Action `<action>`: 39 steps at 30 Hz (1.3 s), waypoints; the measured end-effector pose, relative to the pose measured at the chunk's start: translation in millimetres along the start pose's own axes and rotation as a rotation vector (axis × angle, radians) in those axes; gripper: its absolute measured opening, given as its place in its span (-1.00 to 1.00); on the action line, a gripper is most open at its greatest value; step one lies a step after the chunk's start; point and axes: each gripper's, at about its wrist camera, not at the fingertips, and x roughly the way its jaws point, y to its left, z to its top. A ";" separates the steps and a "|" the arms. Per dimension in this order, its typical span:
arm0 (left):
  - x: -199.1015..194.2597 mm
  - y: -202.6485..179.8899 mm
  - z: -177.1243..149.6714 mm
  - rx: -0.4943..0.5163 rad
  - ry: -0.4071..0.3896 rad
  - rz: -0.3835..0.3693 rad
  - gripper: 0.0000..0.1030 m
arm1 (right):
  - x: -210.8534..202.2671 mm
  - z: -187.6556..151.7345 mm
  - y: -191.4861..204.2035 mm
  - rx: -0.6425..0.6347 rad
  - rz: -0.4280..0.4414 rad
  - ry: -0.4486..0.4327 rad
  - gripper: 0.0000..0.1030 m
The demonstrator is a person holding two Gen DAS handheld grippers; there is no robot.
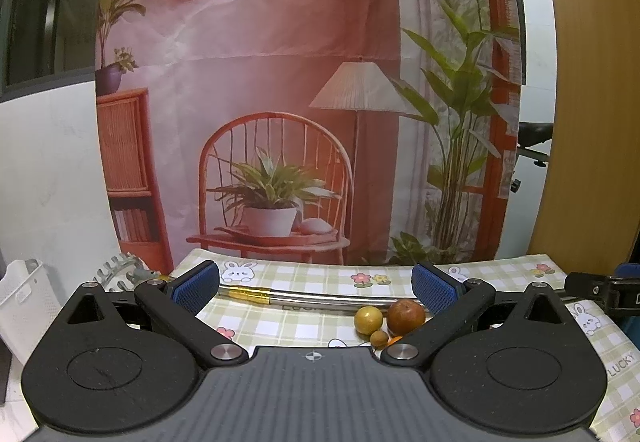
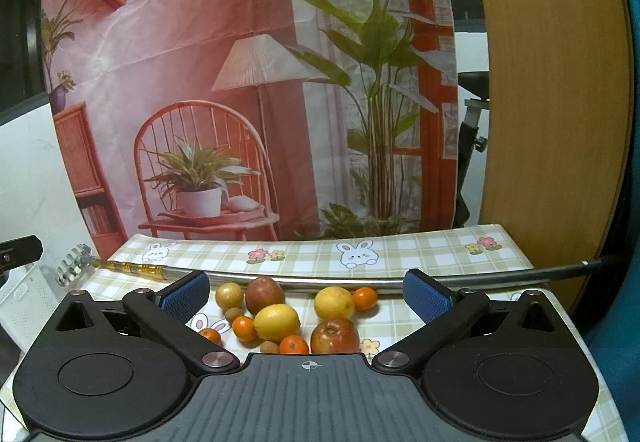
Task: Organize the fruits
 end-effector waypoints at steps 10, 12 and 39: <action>-2.5 3.4 0.1 0.001 -0.018 -0.001 1.00 | -1.1 1.8 1.3 -0.001 0.000 -0.002 1.00; -3.2 3.6 -1.0 0.000 -0.022 0.002 1.00 | -1.5 2.1 1.3 -0.001 0.001 -0.003 1.00; 8.7 7.3 -7.9 0.029 0.014 0.047 1.00 | 10.2 -7.2 0.4 -0.009 0.000 0.017 1.00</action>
